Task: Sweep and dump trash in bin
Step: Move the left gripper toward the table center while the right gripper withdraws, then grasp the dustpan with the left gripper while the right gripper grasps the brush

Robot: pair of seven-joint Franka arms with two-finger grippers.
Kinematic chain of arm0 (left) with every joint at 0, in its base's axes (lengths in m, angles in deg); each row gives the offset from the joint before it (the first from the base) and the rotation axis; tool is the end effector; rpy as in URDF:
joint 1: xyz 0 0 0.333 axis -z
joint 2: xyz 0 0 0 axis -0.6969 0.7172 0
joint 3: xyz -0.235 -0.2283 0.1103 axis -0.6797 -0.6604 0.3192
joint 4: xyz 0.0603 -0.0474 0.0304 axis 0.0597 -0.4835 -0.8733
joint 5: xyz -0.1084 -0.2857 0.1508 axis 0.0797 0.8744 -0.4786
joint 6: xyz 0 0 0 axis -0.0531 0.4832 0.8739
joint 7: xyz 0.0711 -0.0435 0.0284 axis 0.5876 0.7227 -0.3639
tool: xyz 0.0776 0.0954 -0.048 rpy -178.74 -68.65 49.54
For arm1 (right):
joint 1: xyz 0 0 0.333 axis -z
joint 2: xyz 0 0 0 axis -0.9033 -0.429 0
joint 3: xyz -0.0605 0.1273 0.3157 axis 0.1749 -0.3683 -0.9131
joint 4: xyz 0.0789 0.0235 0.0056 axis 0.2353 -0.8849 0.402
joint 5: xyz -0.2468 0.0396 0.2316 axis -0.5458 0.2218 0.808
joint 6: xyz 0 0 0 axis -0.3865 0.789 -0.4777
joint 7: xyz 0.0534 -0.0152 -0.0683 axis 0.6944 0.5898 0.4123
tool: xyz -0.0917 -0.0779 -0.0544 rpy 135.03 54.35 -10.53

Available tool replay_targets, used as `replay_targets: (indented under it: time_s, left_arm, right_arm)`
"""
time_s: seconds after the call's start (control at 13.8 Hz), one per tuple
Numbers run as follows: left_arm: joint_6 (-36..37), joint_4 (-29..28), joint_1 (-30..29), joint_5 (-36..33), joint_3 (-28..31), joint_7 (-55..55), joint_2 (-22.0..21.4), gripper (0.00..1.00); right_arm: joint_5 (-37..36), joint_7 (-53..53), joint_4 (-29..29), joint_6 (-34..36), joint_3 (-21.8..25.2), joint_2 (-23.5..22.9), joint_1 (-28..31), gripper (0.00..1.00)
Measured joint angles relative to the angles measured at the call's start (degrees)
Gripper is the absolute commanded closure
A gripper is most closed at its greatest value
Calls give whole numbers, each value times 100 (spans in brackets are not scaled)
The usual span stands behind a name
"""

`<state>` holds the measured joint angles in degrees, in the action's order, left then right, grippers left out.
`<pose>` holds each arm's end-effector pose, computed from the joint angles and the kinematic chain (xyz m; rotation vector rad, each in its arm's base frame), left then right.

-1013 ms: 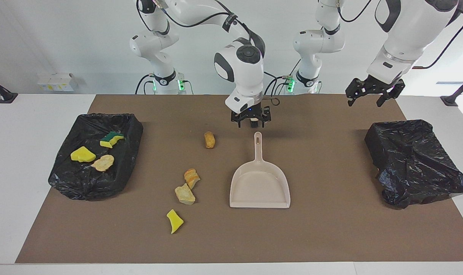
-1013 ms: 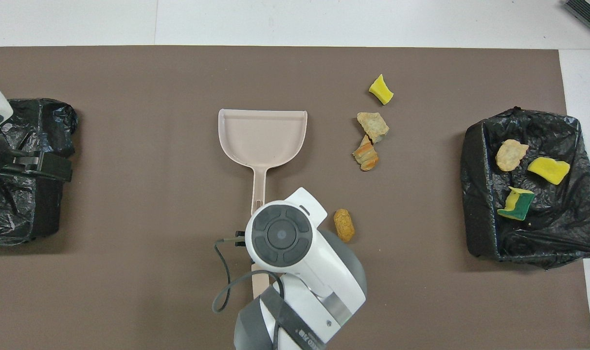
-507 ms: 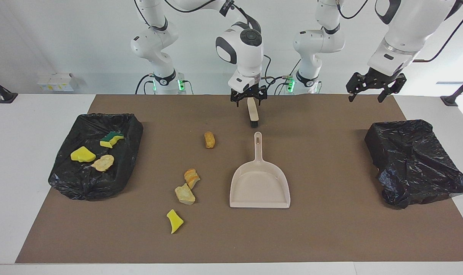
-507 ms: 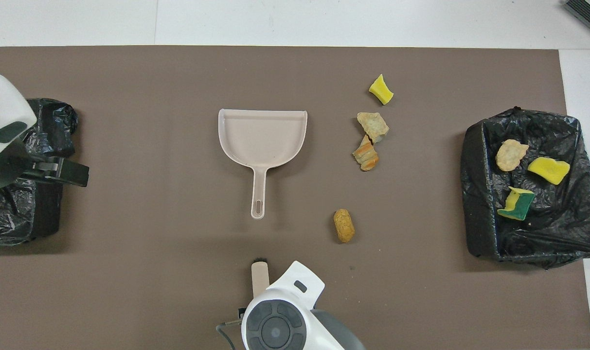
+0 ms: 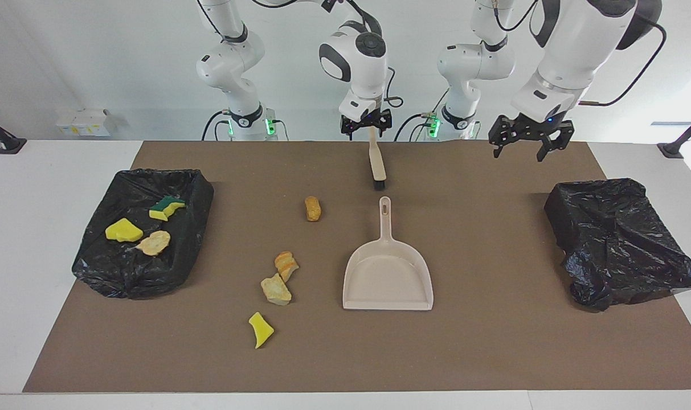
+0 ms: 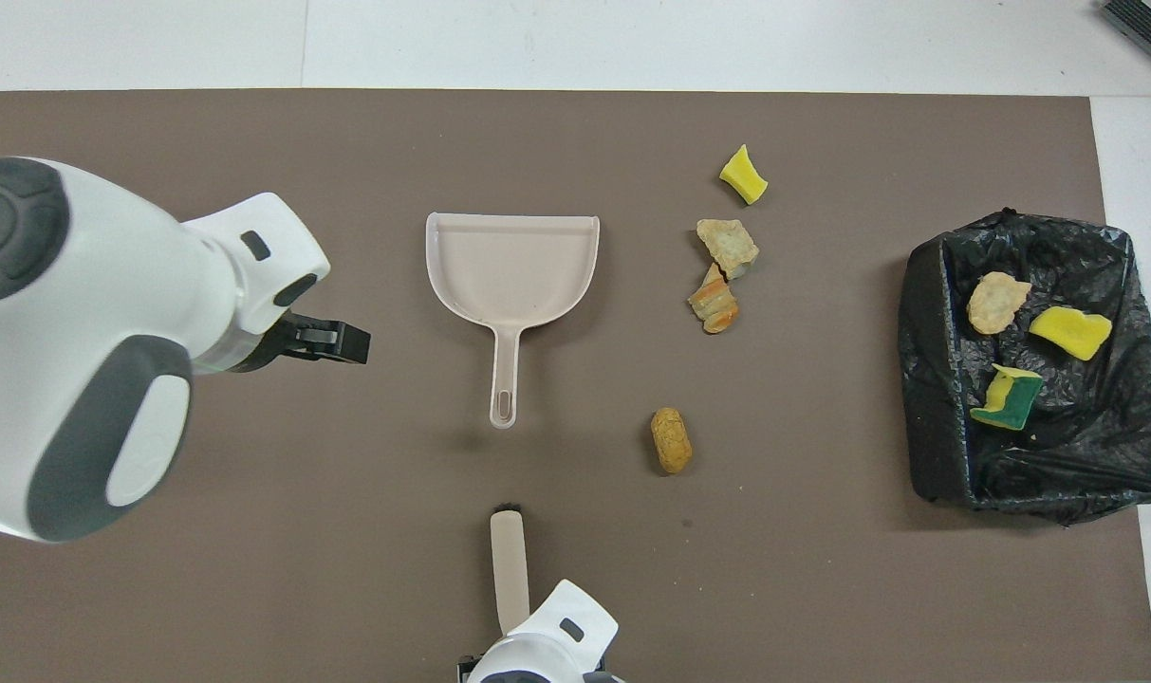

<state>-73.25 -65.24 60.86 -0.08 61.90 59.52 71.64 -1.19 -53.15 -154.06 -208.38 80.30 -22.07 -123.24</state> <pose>0.4775 -0.1926 0.5488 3.1146 -0.3304 0.0209 0.2285 0.3968 0.4028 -3.1150 -0.1217 0.2581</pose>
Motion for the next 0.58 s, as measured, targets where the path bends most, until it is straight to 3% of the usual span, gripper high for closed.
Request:
replay_targets:
  time_s: [0.43, 0.58]
  left_arm:
    - [-1230, -187, 834, 223, -6, -673, 837, 0]
    - [-1526, -200, 1019, 224, -5, -938, 1068, 0]
  right_arm:
    - [518, 0, -176, -223, 0, -165, -175, 16]
    - [526, 0, -190, -398, 1, -234, -181, 23]
